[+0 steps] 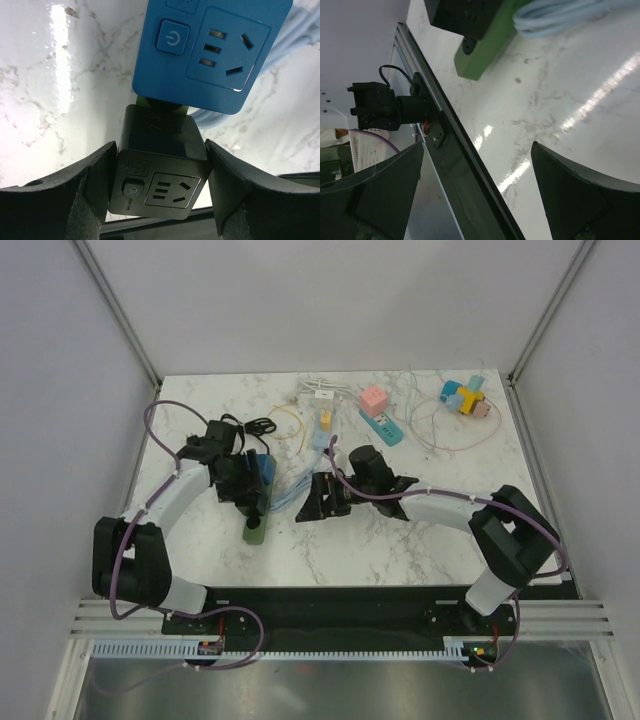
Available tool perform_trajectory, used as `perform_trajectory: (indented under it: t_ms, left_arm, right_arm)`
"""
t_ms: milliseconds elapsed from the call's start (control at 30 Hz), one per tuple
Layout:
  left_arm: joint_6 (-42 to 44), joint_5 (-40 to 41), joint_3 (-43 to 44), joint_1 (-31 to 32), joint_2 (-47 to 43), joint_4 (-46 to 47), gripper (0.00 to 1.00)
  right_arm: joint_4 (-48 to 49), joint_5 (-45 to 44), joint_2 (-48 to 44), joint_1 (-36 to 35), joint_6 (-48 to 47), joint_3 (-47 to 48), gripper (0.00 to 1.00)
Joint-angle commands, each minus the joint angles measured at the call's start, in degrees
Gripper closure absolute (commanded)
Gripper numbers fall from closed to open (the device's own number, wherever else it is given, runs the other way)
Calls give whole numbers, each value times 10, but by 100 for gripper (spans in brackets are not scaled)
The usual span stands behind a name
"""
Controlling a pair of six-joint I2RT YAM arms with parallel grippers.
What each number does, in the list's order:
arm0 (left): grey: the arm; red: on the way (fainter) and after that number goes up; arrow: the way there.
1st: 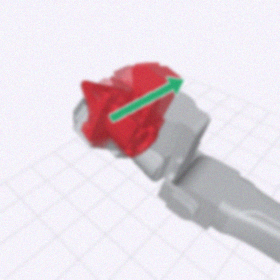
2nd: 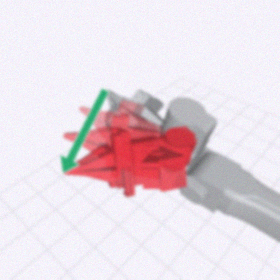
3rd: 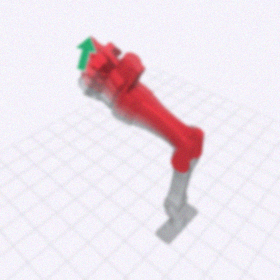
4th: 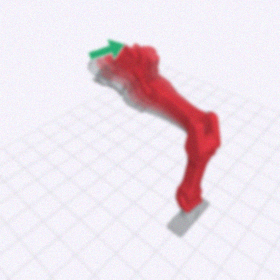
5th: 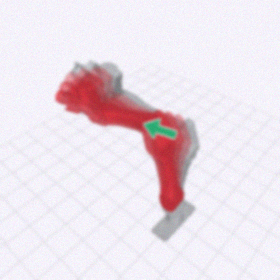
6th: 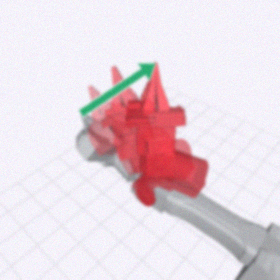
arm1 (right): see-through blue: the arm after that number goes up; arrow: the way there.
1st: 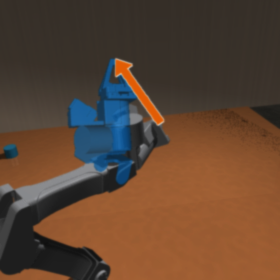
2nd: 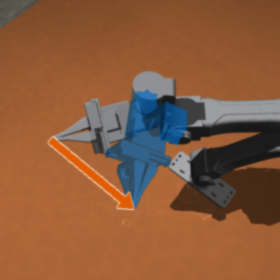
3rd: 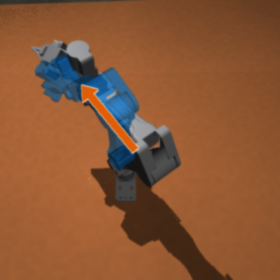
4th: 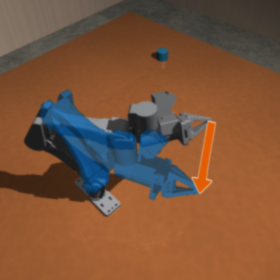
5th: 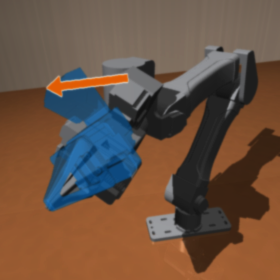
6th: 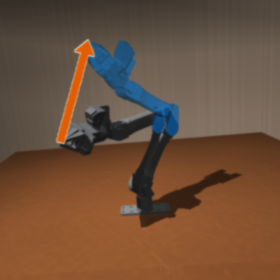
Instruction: Pull the plug off the socket
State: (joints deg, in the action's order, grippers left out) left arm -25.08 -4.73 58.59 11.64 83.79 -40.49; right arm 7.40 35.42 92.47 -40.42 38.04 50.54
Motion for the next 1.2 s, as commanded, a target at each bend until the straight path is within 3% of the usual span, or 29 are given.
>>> perform_trajectory:
  t_ms: [0, 167, 400, 633, 733, 800, 833, 867, 933, 1033, 1167]
  left_arm:
    - [-33, -91, 3, 6, -58, 26, 98]
    - [-52, -165, -23, 6, -85, 57, 98]
    - [-73, -193, -66, 6, -106, 99, 98]
    - [-106, -229, -102, 6, -118, 141, 98]
    - [-114, -237, -114, 6, -127, 151, 98]
    - [-123, -247, -122, 6, -134, 165, 98]
    - [-126, -247, -124, 6, -136, 174, 98]
    - [-128, -258, -126, 6, -137, 178, 98]
    - [-124, -264, -125, 6, -136, 178, 98]
    - [-117, -273, -130, 6, -133, 178, 98]
    - [-115, -289, -131, 6, -121, 178, 98]
  right_arm:
    - [117, 4, 44, -37, 41, 42, 4]
    - [183, -16, 110, -82, 78, 63, 13]
    - [270, -72, 165, -122, 114, 25, 28]
    - [296, -129, 203, -135, 121, 18, 28]
    - [293, -160, 206, -139, 116, 18, 34]
    - [284, -188, 209, -139, 114, 14, 62]
    - [283, -188, 210, -139, 115, 12, 62]
    - [283, -204, 209, -139, 115, 4, 72]
    - [280, -218, 207, -139, 116, -4, 77]
    - [259, -234, 206, -139, 109, -10, 100]
    - [245, -229, 205, -139, 108, -10, 100]
